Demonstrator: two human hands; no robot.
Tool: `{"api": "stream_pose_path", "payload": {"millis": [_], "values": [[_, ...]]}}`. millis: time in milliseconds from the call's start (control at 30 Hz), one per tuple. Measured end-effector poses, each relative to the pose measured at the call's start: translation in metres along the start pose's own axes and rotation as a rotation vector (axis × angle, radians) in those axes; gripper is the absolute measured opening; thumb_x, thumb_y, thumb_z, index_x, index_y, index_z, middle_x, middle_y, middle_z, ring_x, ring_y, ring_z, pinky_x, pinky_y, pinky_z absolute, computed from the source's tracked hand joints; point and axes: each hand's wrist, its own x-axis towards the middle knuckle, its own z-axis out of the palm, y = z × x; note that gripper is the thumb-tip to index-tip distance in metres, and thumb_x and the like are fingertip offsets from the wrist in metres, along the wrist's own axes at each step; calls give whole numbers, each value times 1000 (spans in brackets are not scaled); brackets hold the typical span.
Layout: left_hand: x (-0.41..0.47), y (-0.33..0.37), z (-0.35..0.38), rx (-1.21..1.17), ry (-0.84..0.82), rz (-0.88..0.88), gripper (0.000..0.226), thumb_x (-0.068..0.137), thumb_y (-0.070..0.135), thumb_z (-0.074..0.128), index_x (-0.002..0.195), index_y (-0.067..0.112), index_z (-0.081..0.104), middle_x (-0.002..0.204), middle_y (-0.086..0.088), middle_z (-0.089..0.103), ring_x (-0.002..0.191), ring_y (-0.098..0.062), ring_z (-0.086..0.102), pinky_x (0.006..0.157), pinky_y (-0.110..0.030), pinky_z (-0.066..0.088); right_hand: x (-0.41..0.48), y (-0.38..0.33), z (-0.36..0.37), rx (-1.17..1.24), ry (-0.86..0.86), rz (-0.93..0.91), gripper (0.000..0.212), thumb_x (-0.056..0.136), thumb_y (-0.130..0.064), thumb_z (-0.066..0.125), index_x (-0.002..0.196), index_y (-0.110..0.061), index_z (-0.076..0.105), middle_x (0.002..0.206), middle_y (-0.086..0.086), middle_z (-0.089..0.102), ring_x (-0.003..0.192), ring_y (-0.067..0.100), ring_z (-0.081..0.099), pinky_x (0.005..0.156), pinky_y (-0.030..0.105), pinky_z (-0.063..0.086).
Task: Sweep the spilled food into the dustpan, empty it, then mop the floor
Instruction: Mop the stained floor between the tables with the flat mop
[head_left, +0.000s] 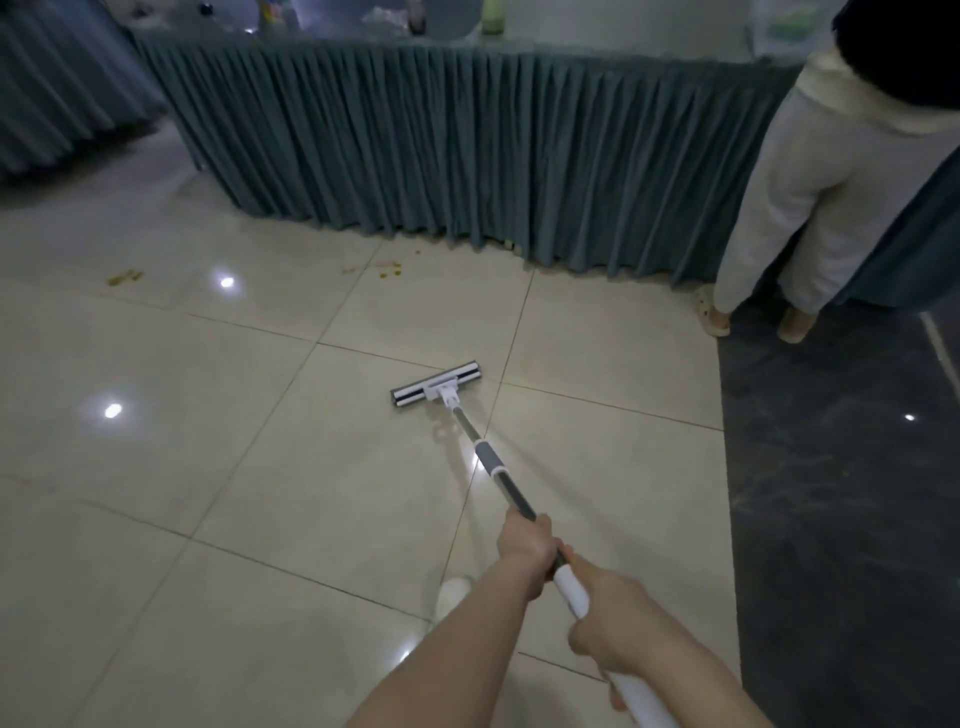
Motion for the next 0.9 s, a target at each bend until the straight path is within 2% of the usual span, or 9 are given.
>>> {"api": "stream_pose_path", "payload": {"millis": [100,200,300,467,600,700,800,867,900], "values": [[42,35,-7,0,4,17,16,95,15,44,109,9,50,84,-9,57,58,-18,57,45,-24,46,40,-22,-20,157,-16,16,87,80,-3,47,146,-55,22,104,1,58,71,28,63,49,30,53],[86,77,-10,-2,6,11,15,96,15,44,108,9,50,80,-7,56,56,-17,56,45,-24,46,83,-47,-53,220,-12,-8,90,79,-2,49,144,-58,22,101,3,56,59,26,60,40,27,49],[136,128,-10,-54,-4,-21,20,96,14,43,115,9,48,87,-11,58,57,-18,56,45,-26,48,130,-75,-92,287,-28,44,90,81,-1,54,143,-59,26,96,6,58,53,24,58,38,24,46],[207,218,-19,-97,15,-55,27,93,15,45,119,9,48,91,-15,59,67,-26,59,66,-37,58,196,-141,-160,332,-36,81,87,82,-3,56,142,-60,28,92,10,60,51,24,57,40,24,47],[254,289,-28,-89,35,-52,19,96,14,44,114,9,46,95,-15,60,62,-22,59,46,-26,48,245,-187,-215,347,-31,74,83,82,-4,56,139,-59,33,79,9,55,47,22,52,39,23,46],[287,332,-27,-141,26,-74,16,93,11,43,108,7,48,84,-14,56,58,-24,57,54,-31,51,277,-211,-250,356,-44,66,78,81,-6,54,136,-58,37,76,9,54,50,23,52,41,24,46],[323,375,-20,-174,37,-72,18,90,12,44,107,7,50,87,-14,56,59,-25,56,59,-35,55,313,-231,-290,363,-43,32,65,83,-8,51,131,-52,47,72,8,53,50,22,49,40,22,44],[346,407,-15,-152,61,-68,11,92,13,43,101,7,49,88,-13,58,55,-22,57,49,-28,52,345,-243,-318,342,-41,27,56,84,-10,50,126,-47,52,69,8,53,47,21,48,39,22,44],[356,424,-12,-141,78,-72,9,94,13,42,98,8,49,86,-13,58,53,-21,57,45,-26,49,361,-249,-333,330,-44,27,59,83,-8,51,127,-48,51,69,9,52,46,21,48,39,22,44]]}}
